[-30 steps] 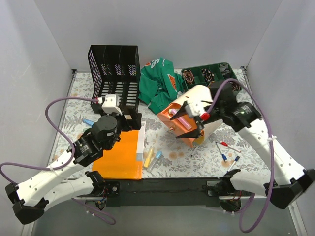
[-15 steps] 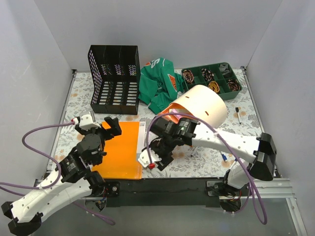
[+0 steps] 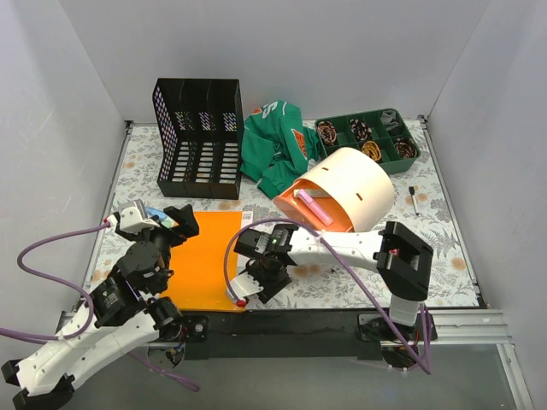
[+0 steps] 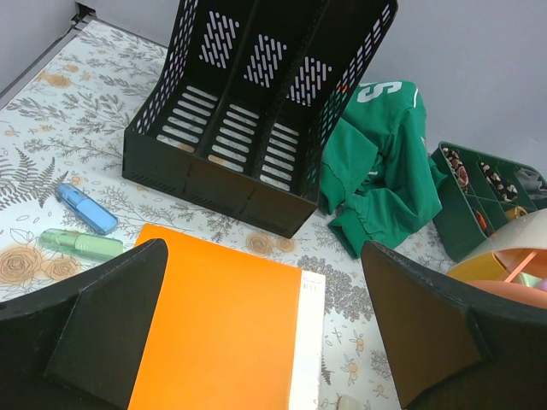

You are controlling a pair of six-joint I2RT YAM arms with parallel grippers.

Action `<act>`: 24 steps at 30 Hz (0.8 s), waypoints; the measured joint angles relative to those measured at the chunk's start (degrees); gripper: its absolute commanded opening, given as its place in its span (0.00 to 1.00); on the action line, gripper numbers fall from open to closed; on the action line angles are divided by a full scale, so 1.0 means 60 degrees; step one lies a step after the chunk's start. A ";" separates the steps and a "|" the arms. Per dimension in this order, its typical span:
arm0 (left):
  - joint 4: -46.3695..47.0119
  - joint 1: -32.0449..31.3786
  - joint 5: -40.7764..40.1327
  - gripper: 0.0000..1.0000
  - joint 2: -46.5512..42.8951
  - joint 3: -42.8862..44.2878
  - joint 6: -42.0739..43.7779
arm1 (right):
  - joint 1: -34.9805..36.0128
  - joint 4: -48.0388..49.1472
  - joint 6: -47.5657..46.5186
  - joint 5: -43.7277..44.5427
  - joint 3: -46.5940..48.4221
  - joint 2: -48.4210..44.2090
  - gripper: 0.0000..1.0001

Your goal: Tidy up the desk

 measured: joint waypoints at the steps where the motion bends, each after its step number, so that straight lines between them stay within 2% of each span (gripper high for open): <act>1: 0.0004 0.0000 0.0004 0.98 -0.0007 0.0000 0.0000 | 0.0044 0.0058 0.0026 0.0102 0.0000 0.0168 0.58; 11: 0.0051 0.0000 0.0022 0.98 -0.0007 -0.0007 0.0051 | 0.0310 0.0259 0.0211 0.0794 0.0138 0.1355 0.52; 14: 0.0069 0.0000 0.0022 0.98 -0.0015 -0.0007 0.0084 | 0.0339 0.0284 0.0248 0.0878 0.0160 0.1395 0.47; 17: 0.0073 0.0000 0.0022 0.98 -0.0069 -0.0011 0.0106 | 0.0364 0.0270 0.0251 0.0914 0.0160 0.1399 0.36; 18: 0.0073 0.0000 0.0022 0.98 -0.0091 -0.0015 0.0109 | 0.0364 0.0262 0.0248 0.0925 0.0160 0.1399 0.29; 21: 0.0076 0.0000 0.0022 0.98 -0.0120 -0.0022 0.0109 | 0.0364 0.0262 0.0251 0.0951 0.0153 0.1395 0.17; 24: 0.0076 0.0000 0.0022 0.98 -0.0120 -0.0029 0.0109 | 0.0364 0.0324 0.0233 0.0922 0.0051 0.1293 0.11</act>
